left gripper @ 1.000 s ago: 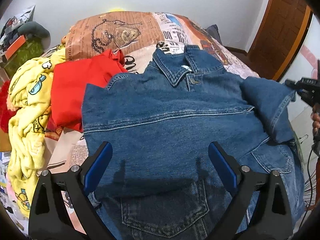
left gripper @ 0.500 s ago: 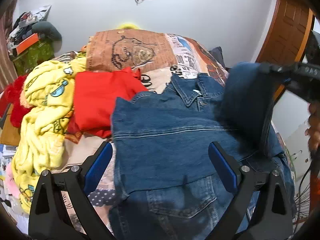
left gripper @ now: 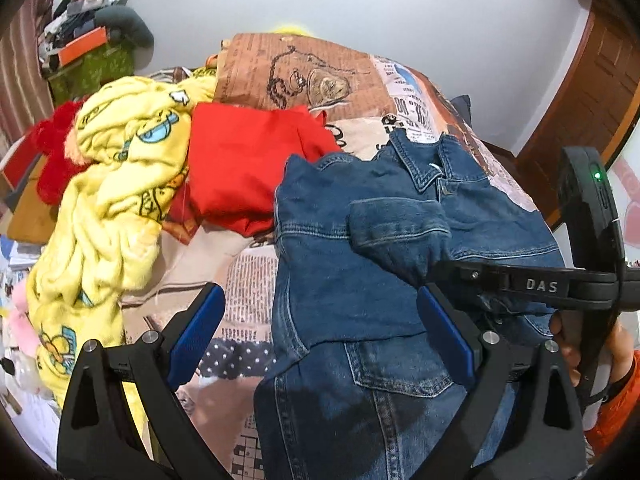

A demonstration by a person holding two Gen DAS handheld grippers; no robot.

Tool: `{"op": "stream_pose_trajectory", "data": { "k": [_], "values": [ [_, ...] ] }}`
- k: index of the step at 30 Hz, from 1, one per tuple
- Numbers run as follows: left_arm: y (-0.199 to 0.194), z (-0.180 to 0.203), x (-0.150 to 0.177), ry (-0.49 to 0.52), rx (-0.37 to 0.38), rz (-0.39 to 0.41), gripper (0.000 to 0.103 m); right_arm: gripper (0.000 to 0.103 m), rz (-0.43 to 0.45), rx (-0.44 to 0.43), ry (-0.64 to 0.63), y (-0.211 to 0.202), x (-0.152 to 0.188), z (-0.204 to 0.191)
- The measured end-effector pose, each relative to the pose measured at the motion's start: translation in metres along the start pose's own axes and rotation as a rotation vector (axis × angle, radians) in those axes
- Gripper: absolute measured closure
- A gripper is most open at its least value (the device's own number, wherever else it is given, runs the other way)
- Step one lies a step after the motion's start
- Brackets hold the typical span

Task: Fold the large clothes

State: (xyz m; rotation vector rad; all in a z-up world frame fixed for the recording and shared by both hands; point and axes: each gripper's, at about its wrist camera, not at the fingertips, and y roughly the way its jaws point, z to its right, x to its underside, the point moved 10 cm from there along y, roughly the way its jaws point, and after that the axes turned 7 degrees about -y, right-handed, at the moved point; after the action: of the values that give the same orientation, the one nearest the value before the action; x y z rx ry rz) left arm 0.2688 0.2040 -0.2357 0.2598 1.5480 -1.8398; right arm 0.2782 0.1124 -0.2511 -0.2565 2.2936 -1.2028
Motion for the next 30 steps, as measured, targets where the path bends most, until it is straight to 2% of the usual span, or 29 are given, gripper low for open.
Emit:
{"op": "stream_pose_trajectory", "data": {
  "k": [1,3,5,10,14,17,19,22,23,27,30],
  "values": [
    [0.001,0.0,0.001,-0.003,0.001,-0.005,0.006,0.078,-0.023,-0.006,0.016,-0.001,0.003,0.003],
    [0.005,0.003,0.002,-0.006,0.01,-0.018,0.006,0.058,-0.04,-0.012,0.029,-0.01,0.005,0.006],
    [0.007,0.009,0.002,-0.006,0.025,-0.028,0.006,0.056,-0.016,-0.019,0.009,-0.03,0.003,0.009],
    [0.015,0.039,-0.004,0.032,0.059,-0.044,0.006,0.05,0.116,0.079,-0.028,-0.087,-0.015,0.03],
    [0.028,0.069,-0.008,0.088,0.077,-0.062,0.006,0.047,0.251,0.214,-0.058,-0.152,-0.03,0.063],
    [0.044,0.088,-0.008,0.102,0.101,-0.101,0.006,0.036,0.307,0.327,-0.068,-0.191,-0.034,0.093],
    [0.056,0.096,-0.008,0.102,0.101,-0.126,0.006,0.035,0.322,0.389,-0.07,-0.209,-0.032,0.111],
    [0.077,0.099,-0.008,0.098,0.076,-0.158,0.006,0.035,0.303,0.469,-0.066,-0.228,-0.017,0.146],
    [0.084,0.099,-0.007,0.095,0.066,-0.168,0.009,0.035,0.286,0.487,-0.06,-0.228,-0.01,0.157],
    [0.105,0.092,-0.003,0.076,0.029,-0.214,0.034,0.035,0.189,0.523,-0.017,-0.213,0.022,0.194],
    [0.106,0.085,-0.002,0.065,0.026,-0.212,0.043,0.035,0.128,0.496,0.051,-0.193,0.046,0.219]
  ]
}}
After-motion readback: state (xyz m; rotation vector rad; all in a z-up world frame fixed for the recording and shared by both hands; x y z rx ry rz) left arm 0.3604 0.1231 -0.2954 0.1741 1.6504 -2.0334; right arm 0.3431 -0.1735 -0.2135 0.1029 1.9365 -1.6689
